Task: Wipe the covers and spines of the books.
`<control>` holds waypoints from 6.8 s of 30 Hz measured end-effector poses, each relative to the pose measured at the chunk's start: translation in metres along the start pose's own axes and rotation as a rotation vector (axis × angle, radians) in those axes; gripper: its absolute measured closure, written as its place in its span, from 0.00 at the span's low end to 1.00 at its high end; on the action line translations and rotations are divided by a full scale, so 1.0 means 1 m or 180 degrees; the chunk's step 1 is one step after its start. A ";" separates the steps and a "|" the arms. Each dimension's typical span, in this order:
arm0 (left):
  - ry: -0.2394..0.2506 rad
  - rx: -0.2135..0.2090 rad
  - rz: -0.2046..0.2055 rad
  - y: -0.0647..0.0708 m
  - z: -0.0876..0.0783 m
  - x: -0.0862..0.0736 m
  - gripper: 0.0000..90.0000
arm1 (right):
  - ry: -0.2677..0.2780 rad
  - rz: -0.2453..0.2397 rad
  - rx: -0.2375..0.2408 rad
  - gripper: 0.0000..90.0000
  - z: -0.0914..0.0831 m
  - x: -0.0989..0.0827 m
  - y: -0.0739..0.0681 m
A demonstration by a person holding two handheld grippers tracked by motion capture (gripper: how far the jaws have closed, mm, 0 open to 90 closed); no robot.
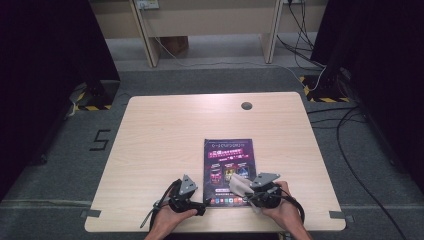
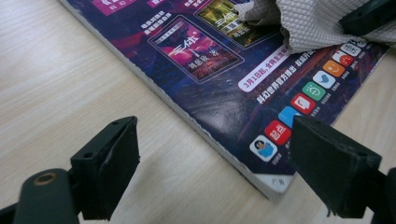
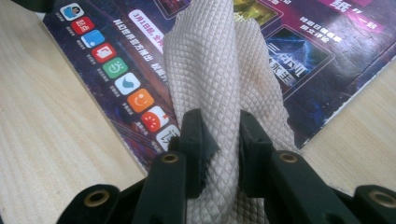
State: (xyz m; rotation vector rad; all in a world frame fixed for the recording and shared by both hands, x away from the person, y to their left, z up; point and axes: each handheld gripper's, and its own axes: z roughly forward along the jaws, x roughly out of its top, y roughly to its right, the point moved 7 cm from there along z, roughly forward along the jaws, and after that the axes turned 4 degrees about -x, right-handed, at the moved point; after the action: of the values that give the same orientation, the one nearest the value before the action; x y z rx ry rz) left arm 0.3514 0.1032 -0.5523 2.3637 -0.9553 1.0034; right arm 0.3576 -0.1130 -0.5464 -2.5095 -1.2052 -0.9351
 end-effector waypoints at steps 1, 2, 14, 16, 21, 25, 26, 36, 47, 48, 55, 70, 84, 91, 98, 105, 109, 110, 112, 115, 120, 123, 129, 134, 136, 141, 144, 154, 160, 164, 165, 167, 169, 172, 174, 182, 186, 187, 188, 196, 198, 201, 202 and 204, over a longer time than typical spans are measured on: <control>-0.0027 0.0009 0.0033 0.000 0.002 0.000 0.18 | -0.0011 0.0001 -0.0008 0.84 0.000 0.000 0.001; -0.0035 0.0019 0.0049 0.000 0.004 0.000 0.18 | -0.0010 -0.0005 -0.0007 0.84 0.000 0.000 0.002; -0.0092 0.0059 0.0123 -0.001 0.008 -0.002 0.19 | -0.0019 0.0080 -0.0241 0.84 0.014 0.014 0.031; -0.0093 0.0059 0.0112 -0.001 0.008 -0.003 0.19 | -0.0031 0.0106 -0.0258 0.84 0.017 0.017 0.037; -0.0094 0.0067 0.0108 -0.001 0.008 -0.003 0.19 | -0.0054 0.0196 -0.0381 0.84 0.027 0.028 0.057; -0.0099 0.0055 0.0090 -0.002 0.008 -0.003 0.19 | -0.0064 0.0269 -0.0436 0.84 0.035 0.035 0.070; -0.0097 0.0052 0.0080 -0.002 0.008 -0.003 0.19 | -0.0071 0.0282 -0.0449 0.84 0.036 0.037 0.073; -0.0098 0.0054 0.0077 -0.002 0.007 -0.003 0.19 | -0.0043 0.0422 -0.0609 0.84 0.052 0.052 0.099; -0.0092 0.0042 0.0065 -0.002 0.008 -0.003 0.19 | -0.0016 0.0637 -0.0733 0.84 0.065 0.064 0.126; -0.0095 0.0044 0.0066 -0.002 0.008 -0.003 0.19 | -0.0011 0.0631 -0.0737 0.84 0.066 0.065 0.128; -0.0080 0.0046 0.0077 -0.001 0.008 -0.003 0.19 | -0.0005 0.0654 -0.0760 0.84 0.067 0.066 0.132; -0.0080 0.0029 0.0062 -0.002 0.008 -0.004 0.19 | 0.0026 0.0746 -0.0831 0.84 0.071 0.069 0.143; -0.0079 0.0029 0.0062 -0.002 0.008 -0.003 0.19 | -0.0035 0.0512 -0.0865 0.85 0.075 0.078 0.129; -0.0077 0.0033 0.0059 -0.002 0.008 -0.004 0.19 | -0.0007 0.0358 -0.0690 0.85 0.087 0.095 0.107; -0.0076 0.0035 0.0066 -0.002 0.008 -0.004 0.19 | 0.0019 0.0256 -0.0575 0.85 0.101 0.113 0.088; -0.0074 0.0036 0.0062 -0.002 0.008 -0.004 0.19 | 0.0052 0.0147 -0.0461 0.85 0.112 0.130 0.069; -0.0073 0.0041 0.0070 -0.002 0.008 -0.004 0.19 | 0.0057 0.0098 -0.0406 0.85 0.116 0.135 0.058; -0.0070 0.0037 0.0056 -0.002 0.008 -0.004 0.19 | 0.0055 0.0066 -0.0390 0.85 0.116 0.136 0.055; -0.0071 0.0039 0.0063 -0.002 0.008 -0.004 0.19 | 0.0075 0.0047 -0.0334 0.85 0.116 0.137 0.048; -0.0071 0.0036 0.0062 -0.002 0.008 -0.004 0.19 | 0.0090 -0.0019 -0.0276 0.85 0.115 0.136 0.040; -0.0069 0.0038 0.0060 -0.002 0.008 -0.004 0.19 | 0.0096 -0.0156 -0.0188 0.85 0.110 0.131 0.025; -0.0075 0.0044 0.0071 -0.002 0.007 -0.004 0.19 | 0.0074 -0.0169 -0.0167 0.85 0.107 0.128 0.025; -0.0063 0.0024 0.0066 -0.002 0.008 -0.004 0.19 | 0.0065 -0.0082 -0.0155 0.85 0.101 0.120 0.032; -0.0051 0.0104 0.0107 -0.001 0.007 -0.004 0.19 | 0.0051 -0.0183 -0.0092 0.85 0.093 0.112 0.020; -0.0048 0.0116 0.0110 0.000 0.006 -0.004 0.19 | 0.0034 -0.0233 -0.0059 0.85 0.089 0.109 0.014; -0.0052 0.0097 0.0068 -0.001 0.005 -0.005 0.19 | 0.0039 -0.0252 -0.0020 0.85 0.083 0.101 0.013; -0.0032 0.0101 0.0056 -0.001 0.005 -0.006 0.19 | 0.0025 -0.0188 -0.0042 0.85 0.080 0.096 0.019; -0.0036 0.0098 0.0091 -0.001 0.005 -0.006 0.19 | 0.0024 -0.0240 0.0012 0.85 0.067 0.081 0.008; -0.0020 0.0080 0.0066 -0.001 0.004 -0.006 0.19 | 0.0044 -0.0299 0.0117 0.85 0.059 0.074 -0.004; -0.0029 0.0086 0.0078 -0.001 0.004 -0.006 0.19 | 0.0028 -0.0298 0.0155 0.85 0.054 0.068 -0.008; -0.0027 0.0083 0.0075 -0.001 0.004 -0.006 0.19 | 0.0026 -0.0295 0.0167 0.85 0.053 0.066 -0.008; -0.0026 0.0086 0.0072 -0.001 0.004 -0.006 0.19 | 0.0032 -0.0284 0.0186 0.85 0.050 0.063 -0.011; -0.0026 0.0084 0.0070 -0.001 0.004 -0.006 0.19 | 0.0024 -0.0294 0.0199 0.85 0.046 0.059 -0.013; -0.0018 0.0086 0.0050 -0.001 0.005 -0.006 0.18 | 0.0016 -0.0309 0.0225 0.85 0.040 0.052 -0.015; -0.0017 0.0086 0.0052 -0.001 0.005 -0.006 0.18 | 0.0011 -0.0299 0.0226 0.85 0.036 0.047 -0.015; -0.0022 0.0083 0.0043 -0.001 0.005 -0.007 0.18 | 0.0009 -0.0289 0.0105 0.85 0.021 0.028 -0.009; -0.0029 0.0075 0.0036 -0.002 0.005 -0.007 0.18 | 0.0002 -0.0213 0.0015 0.85 0.017 0.022 0.002; -0.0020 0.0077 0.0041 -0.002 0.005 -0.007 0.18 | -0.0004 -0.0180 -0.0034 0.85 0.016 0.020 0.007; -0.0021 0.0078 0.0043 -0.002 0.005 -0.007 0.18 | -0.0014 -0.0149 -0.0048 0.85 0.016 0.019 0.009; -0.0028 0.0063 0.0033 -0.002 0.005 -0.007 0.18 | 0.0034 -0.0011 -0.0249 0.86 0.011 0.018 0.038; -0.0027 0.0064 0.0034 -0.002 0.005 -0.007 0.18 | 0.0134 0.0056 -0.0313 0.86 0.005 0.023 0.047; -0.0021 0.0062 0.0025 -0.002 0.005 -0.007 0.18 | 0.0229 0.0168 -0.0415 0.86 -0.004 0.026 0.061; -0.0022 0.0061 0.0027 -0.002 0.005 -0.007 0.18 | 0.0250 0.0200 -0.0444 0.86 -0.006 0.026 0.066; -0.0021 0.0064 0.0035 -0.002 0.005 -0.007 0.18 | 0.0252 0.0282 -0.0499 0.86 -0.009 0.023 0.074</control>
State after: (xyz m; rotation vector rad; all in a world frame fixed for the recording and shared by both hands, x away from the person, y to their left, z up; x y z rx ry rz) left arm 0.3518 0.1044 -0.5608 2.3821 -0.9660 1.0148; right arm 0.4205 -0.1506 -0.5189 -2.5933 -1.0254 -1.1351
